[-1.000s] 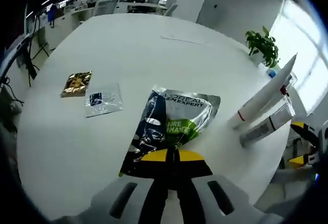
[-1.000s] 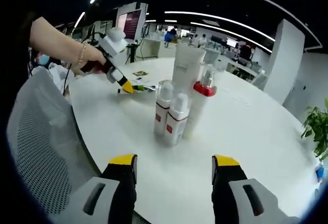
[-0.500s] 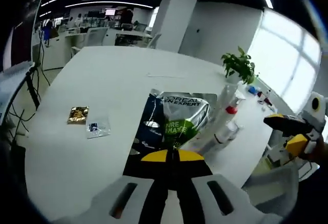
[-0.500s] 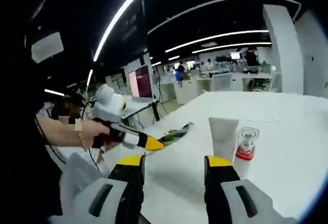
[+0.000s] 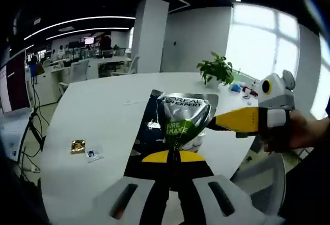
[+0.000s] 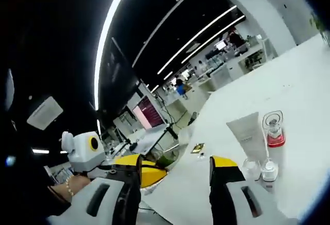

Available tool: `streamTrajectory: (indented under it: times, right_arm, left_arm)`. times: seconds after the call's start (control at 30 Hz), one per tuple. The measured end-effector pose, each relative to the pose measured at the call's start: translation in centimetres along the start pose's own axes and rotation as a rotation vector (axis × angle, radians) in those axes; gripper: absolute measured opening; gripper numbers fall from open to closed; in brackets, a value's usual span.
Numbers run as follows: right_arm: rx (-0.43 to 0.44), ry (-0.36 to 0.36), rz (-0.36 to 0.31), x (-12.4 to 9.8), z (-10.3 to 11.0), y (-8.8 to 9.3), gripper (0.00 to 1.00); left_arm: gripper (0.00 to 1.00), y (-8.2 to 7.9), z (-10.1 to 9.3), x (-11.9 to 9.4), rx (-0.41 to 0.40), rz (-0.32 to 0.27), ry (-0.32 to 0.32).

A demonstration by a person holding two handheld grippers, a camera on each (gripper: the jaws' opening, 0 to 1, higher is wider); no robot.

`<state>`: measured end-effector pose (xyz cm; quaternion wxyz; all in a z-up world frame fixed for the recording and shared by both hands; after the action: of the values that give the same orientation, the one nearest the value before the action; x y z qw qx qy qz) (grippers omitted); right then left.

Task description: Arrange the skincare products in the storage area until every visible bottle or jar stands upright without overlapping.

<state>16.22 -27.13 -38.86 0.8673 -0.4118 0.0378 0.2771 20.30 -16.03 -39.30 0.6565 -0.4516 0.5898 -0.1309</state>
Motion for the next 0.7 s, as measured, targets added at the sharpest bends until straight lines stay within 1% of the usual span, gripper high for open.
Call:
streamTrajectory:
  times: [0.03, 0.07, 0.1, 0.13, 0.17, 0.2, 0.23, 0.27, 0.3, 0.33, 0.37, 0.4, 0.43, 0.47, 0.5, 0.53, 0.57, 0.63, 0.67, 0.7]
  right_arm:
    - [0.015, -0.007, -0.004, 0.1, 0.1, 0.0, 0.55]
    - [0.049, -0.027, -0.014, 0.2, 0.4, 0.0, 0.55]
    - [0.069, -0.037, -0.018, 0.3, 0.5, 0.0, 0.54]
    - [0.107, -0.048, -0.026, 0.4, 0.7, 0.0, 0.52]
    - [0.138, -0.057, -0.037, 0.5, 0.7, -0.1, 0.49]
    - [0.166, -0.082, -0.042, 0.4, 0.9, -0.2, 0.37]
    - [0.236, -0.098, -0.044, 0.3, 1.0, -0.1, 0.21]
    - [0.299, -0.071, -0.073, 0.1, 0.5, -0.3, 0.13]
    - [0.348, -0.102, -0.079, 0.1, 0.3, -0.2, 0.11]
    - [0.325, -0.129, -0.06, 0.1, 0.5, 0.1, 0.09]
    - [0.29, -0.097, -0.06, 0.0, 0.3, 0.3, 0.06]
    - [0.269, -0.076, -0.051, -0.1, 0.1, 0.5, 0.01]
    - [0.273, -0.092, -0.045, -0.2, 0.4, 0.5, 0.0]
    - [0.27, -0.089, -0.042, -0.2, 0.4, 0.6, 0.0]
    - [0.241, -0.061, -0.028, -0.3, 0.2, 0.8, 0.0]
    - [0.236, -0.054, -0.029, -0.4, 0.1, 0.8, 0.0]
    - [0.246, -0.058, -0.023, -0.6, -0.1, 0.8, 0.0]
    - [0.284, -0.085, -0.027, -0.8, -0.3, 0.7, 0.0]
    - [0.285, -0.1, -0.034, -1.0, -0.3, 0.5, 0.0]
    - [0.286, -0.108, -0.032, -1.1, -0.3, 0.4, 0.0]
  left_arm:
    - [0.07, 0.0, -0.3, -0.1, 0.007, -0.001, 0.001]
    - [0.07, 0.0, -0.8, -0.3, 0.028, -0.001, -0.002]
    - [0.07, -0.1, -1.2, -0.4, 0.056, 0.0, -0.008]
    - [0.07, -0.1, -1.5, -0.4, 0.101, 0.001, -0.024]
    - [0.07, -0.1, -1.7, -0.4, 0.13, 0.003, -0.035]
    - [0.07, 0.0, -1.9, -0.4, 0.146, 0.006, -0.038]
    - [0.07, 0.0, -2.5, -0.4, 0.163, 0.012, -0.039]
    - [0.08, 0.1, -2.6, -0.4, 0.159, 0.005, -0.035]
    - [0.08, 0.1, -2.5, -0.5, 0.153, 0.002, -0.037]
    - [0.08, 0.1, -2.5, -0.4, 0.149, 0.007, -0.032]
    - [0.09, 0.2, -2.5, -0.4, 0.15, 0.004, -0.03]
    - [0.11, 0.3, -2.5, -0.4, 0.156, 0.003, -0.033]
    - [0.13, 0.4, -2.8, -0.3, 0.172, 0.006, -0.034]
    - [0.14, 0.5, -2.9, -0.2, 0.191, 0.01, -0.029]
    - [0.17, 0.5, -3.1, -0.4, 0.211, 0.003, -0.032]
    - [0.19, 0.4, -3.1, -0.4, 0.218, 0.001, -0.026]
    - [0.21, 0.5, -2.9, -0.5, 0.232, -0.011, -0.008]
    - [0.28, 0.3, -2.9, -0.7, 0.212, -0.011, 0.018]
    - [0.36, 0.2, -2.8, -0.8, 0.21, -0.016, 0.024]
    - [0.41, 0.0, -2.6, -1.0, 0.211, -0.022, 0.023]
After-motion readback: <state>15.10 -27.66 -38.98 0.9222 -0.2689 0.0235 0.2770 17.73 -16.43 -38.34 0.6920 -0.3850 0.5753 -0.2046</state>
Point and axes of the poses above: the point that each gripper's makers call its tool centre point, and the gripper's own axes: x roughly forward along the fingers, z roughly to its left, y roughly out of its underside, the point moved 5 cm from there along -x, roughly backward along the fingers, and after that the axes turned 15 degrees about z, right-handed, at the moved point
